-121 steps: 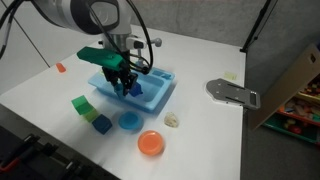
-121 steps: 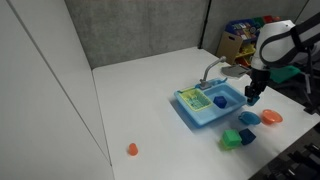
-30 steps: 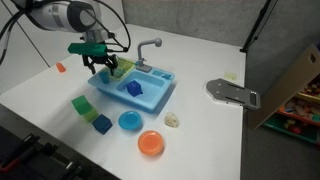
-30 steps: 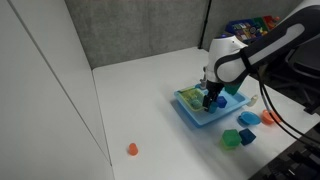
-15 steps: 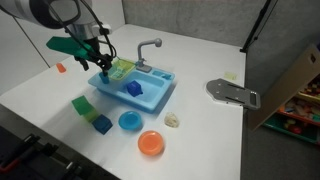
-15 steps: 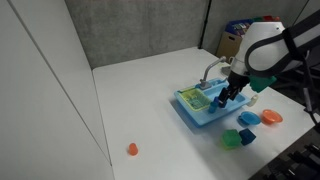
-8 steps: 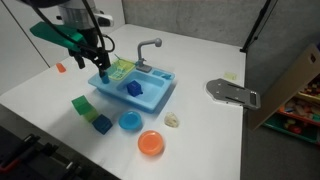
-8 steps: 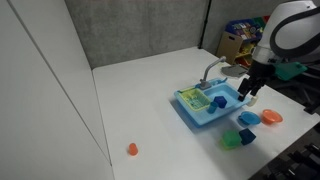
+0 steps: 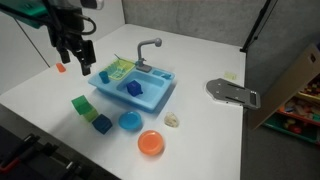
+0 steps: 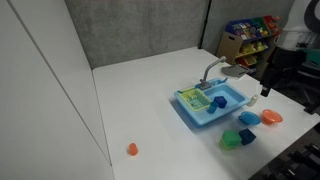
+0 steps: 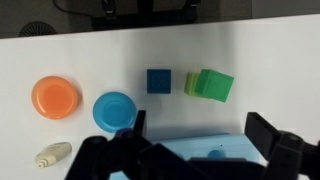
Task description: Pick up the small blue cup and put it on the light blue surface in front of the dish rack
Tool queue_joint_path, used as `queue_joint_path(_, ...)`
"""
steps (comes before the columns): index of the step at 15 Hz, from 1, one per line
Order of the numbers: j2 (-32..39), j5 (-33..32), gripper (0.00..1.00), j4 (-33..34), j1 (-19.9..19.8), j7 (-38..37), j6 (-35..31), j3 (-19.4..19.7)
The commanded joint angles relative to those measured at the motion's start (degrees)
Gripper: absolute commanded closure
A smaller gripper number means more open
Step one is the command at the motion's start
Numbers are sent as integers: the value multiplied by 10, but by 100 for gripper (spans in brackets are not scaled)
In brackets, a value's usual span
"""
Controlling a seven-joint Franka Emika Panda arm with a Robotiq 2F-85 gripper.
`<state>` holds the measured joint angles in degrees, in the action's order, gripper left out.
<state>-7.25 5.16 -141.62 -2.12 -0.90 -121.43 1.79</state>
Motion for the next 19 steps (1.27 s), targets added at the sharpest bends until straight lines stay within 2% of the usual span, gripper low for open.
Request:
queue_joint_path(1, -79, -22, 0, -42, -8, -55, 28, 1)
queue_joint_path(8, -181, -76, 0, -102, -29, -158, 25, -17)
queue_joint_path(11, -205, -91, 0, -115, -34, -173, 23, -26)
queue_joint_path(12, -176, -75, 0, -98, -28, -152, 26, -18)
queue_joint_path(19, -177, -76, 0, -101, -28, -154, 26, -20)
